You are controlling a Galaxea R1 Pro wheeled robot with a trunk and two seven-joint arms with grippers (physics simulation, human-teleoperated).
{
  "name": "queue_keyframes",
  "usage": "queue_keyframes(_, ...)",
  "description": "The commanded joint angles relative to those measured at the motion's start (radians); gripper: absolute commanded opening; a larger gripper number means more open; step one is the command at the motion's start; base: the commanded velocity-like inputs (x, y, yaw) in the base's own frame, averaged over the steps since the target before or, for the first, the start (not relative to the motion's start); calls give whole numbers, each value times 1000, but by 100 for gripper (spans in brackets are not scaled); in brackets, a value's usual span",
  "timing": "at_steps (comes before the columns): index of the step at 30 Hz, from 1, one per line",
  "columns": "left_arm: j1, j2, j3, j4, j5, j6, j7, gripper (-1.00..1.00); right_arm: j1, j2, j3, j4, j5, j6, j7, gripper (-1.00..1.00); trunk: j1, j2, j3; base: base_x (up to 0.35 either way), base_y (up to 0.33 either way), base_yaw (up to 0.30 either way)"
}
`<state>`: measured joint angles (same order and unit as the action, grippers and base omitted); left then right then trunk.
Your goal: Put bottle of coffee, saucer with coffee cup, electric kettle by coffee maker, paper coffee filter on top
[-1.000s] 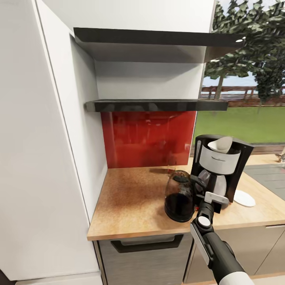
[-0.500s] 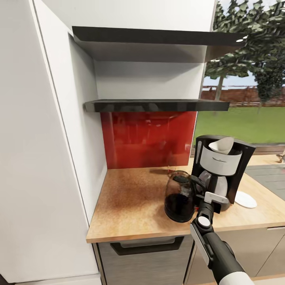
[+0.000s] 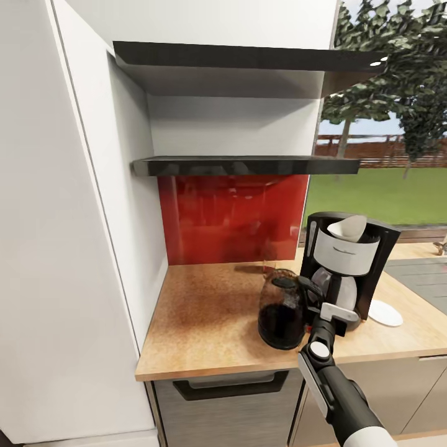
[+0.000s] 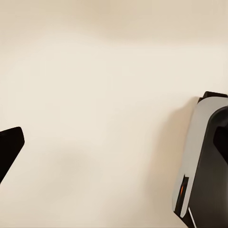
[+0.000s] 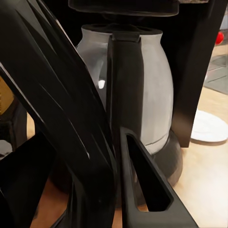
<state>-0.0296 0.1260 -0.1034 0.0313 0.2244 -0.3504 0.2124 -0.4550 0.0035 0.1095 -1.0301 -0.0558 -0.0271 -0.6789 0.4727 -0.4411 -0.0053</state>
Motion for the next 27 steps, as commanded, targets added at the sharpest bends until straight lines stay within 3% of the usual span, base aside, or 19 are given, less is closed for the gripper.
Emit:
queue_keyframes(1,-1,0,-9,3,7,-5,1,100,-1,0,2,1,-2,-9,-5,-100,0,-1,-1,0,0,0)
queue_keyframes(14,-1,0,-9,3,8,-7,1,100,-1,0,3,5,-1,-19,-5,-100,0,-1,-1,0,0,0)
queue_keyframes(15,-1,0,-9,3,8,-7,1,100,-1,0,3,5,-1,-19,-5,100,0,-1,-1,0,0,0)
queue_keyframes(27,-1,0,-9,2,7,-7,1,100,-1,0,3,5,-2,-22,-4,100,0,-1,-1,0,0,0)
